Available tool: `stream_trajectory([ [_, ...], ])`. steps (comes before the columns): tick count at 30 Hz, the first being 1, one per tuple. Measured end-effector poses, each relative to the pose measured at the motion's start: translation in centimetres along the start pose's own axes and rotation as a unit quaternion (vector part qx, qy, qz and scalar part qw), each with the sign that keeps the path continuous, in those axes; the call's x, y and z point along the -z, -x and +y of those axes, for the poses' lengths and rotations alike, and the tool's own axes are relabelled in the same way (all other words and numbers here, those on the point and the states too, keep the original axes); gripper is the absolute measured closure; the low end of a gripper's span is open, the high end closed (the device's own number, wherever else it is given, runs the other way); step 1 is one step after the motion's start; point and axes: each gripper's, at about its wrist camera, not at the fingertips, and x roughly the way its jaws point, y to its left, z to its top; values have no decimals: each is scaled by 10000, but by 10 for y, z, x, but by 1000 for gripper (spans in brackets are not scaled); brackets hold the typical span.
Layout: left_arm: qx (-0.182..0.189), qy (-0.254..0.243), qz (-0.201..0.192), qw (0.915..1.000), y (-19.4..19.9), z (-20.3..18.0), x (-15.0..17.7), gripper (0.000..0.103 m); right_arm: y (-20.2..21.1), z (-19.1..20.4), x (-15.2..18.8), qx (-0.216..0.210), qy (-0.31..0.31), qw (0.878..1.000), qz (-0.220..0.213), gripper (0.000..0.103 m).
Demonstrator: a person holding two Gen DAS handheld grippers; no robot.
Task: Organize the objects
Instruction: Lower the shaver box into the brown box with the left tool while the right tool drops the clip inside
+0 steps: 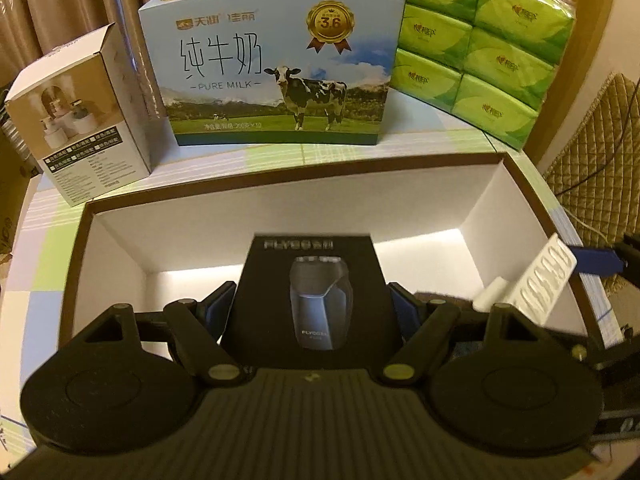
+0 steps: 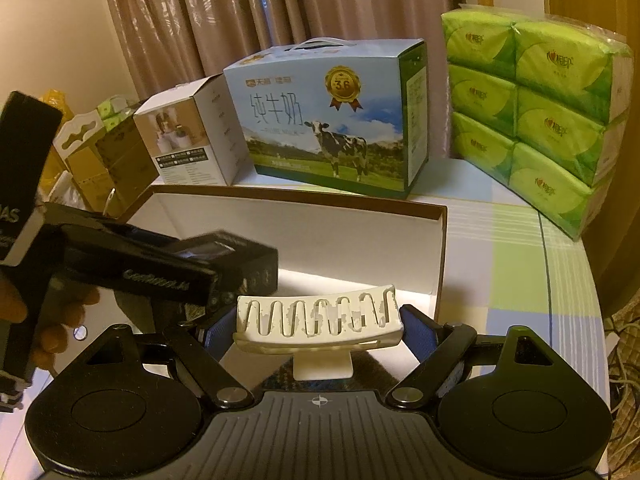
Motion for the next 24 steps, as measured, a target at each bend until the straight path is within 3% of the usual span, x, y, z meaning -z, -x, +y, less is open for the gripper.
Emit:
stream_trajectory([
  [10,-75,-208,-22,9998,-9,-1,-2,21,-2,-1,-2,41,24,10000,39,20],
  [24,-280,-99,4,9996,8,36,10,15,-15,5,-4,102,78,9999,106,20],
])
